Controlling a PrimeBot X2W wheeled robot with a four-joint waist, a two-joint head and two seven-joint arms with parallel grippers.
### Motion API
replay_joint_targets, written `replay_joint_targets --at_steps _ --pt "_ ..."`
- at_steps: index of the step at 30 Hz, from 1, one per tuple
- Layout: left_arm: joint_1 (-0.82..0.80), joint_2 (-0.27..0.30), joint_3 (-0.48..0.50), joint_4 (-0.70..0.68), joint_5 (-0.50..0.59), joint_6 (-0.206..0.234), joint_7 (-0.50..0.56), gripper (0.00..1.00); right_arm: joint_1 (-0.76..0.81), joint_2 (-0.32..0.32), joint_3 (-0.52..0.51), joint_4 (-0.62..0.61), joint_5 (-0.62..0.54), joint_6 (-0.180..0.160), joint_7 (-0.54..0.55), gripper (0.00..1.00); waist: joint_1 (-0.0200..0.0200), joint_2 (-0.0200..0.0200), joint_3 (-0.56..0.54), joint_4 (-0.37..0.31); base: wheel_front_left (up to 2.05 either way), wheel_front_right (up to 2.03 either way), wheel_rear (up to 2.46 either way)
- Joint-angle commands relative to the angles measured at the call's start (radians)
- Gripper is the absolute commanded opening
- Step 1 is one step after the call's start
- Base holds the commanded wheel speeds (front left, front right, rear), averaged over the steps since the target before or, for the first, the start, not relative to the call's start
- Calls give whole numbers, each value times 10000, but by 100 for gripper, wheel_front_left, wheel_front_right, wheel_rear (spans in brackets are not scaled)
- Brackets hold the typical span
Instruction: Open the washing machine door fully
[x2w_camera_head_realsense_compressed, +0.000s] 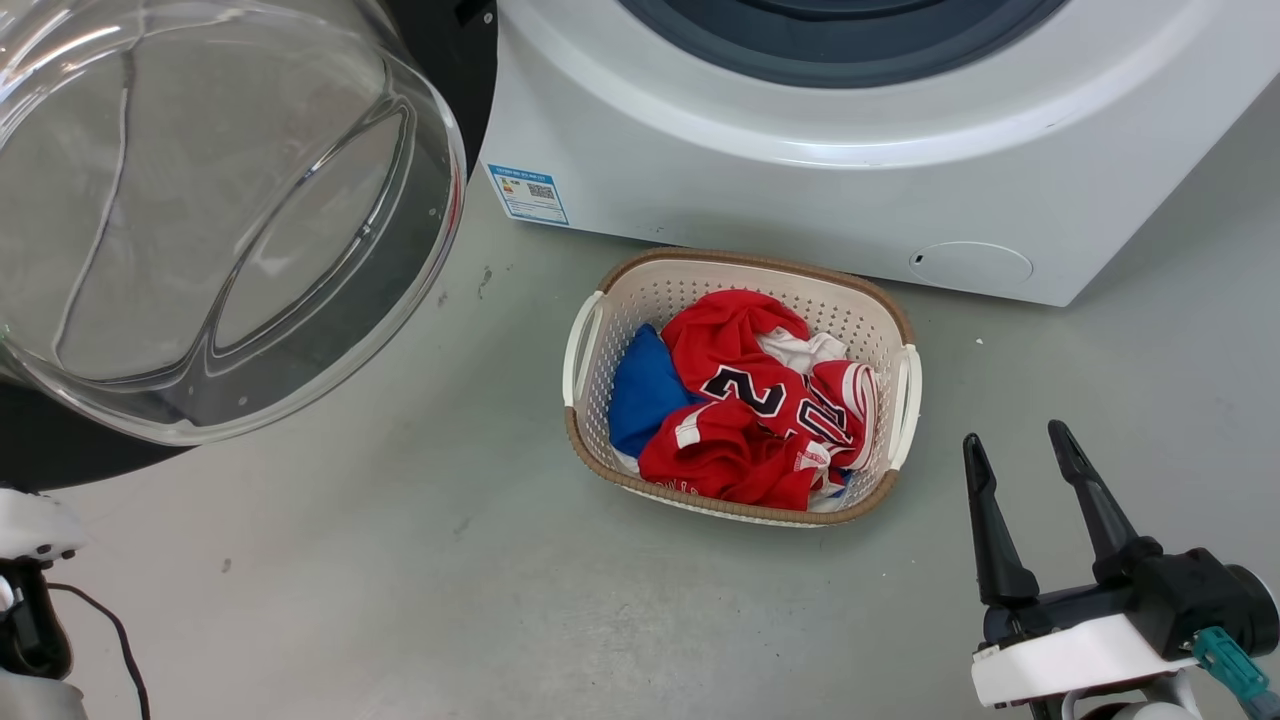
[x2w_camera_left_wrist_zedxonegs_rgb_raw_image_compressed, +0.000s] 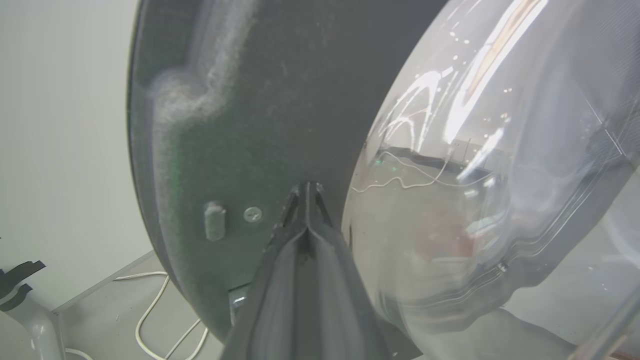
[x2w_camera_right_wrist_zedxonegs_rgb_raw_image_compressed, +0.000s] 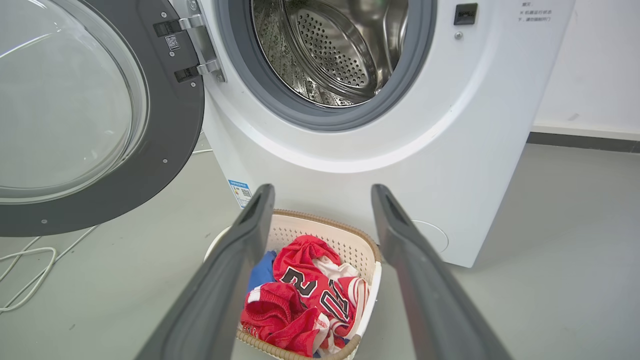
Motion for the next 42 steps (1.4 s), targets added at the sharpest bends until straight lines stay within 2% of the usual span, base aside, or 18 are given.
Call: replay_joint_targets --at_steps 1,12,18,26,34,35,42 --pt "-173 121 64 19 65 -16 23 0 -77 19 4 -23 -23 -3 -17 100 -1 0 -1 -24 0 0 0" --pt "577 202 195 220 277 -88 23 0 227 19 86 164 229 -3 -17 100 -1 0 -832 -151 0 0 0" --pt "1564 92 -12 -399 351 -105 23 0 549 20 113 107 475 -3 -19 100 -1 0 -1767 -236 0 0 0" --pt "3149 -416 -1105 -2185 519 -104 23 0 1170 20 -84 26 687 -3 -17 100 -1 0 -3151 -407 0 0 0" --pt "4146 -1001 -2479 -3822 870 -106 23 0 1461 21 -254 -254 689 -3 -17 100 -1 0 -3579 -754 0 0 0" --pt "4362 -1196 -3002 -4206 881 -105 23 0 1513 21 -319 -326 645 -3 -17 100 -1 0 -3675 -894 0 0 0" --pt "4769 -1509 -3963 -4489 884 -91 23 0 1642 21 -481 -445 620 -3 -18 100 -1 0 -3772 -1297 0 0 0"
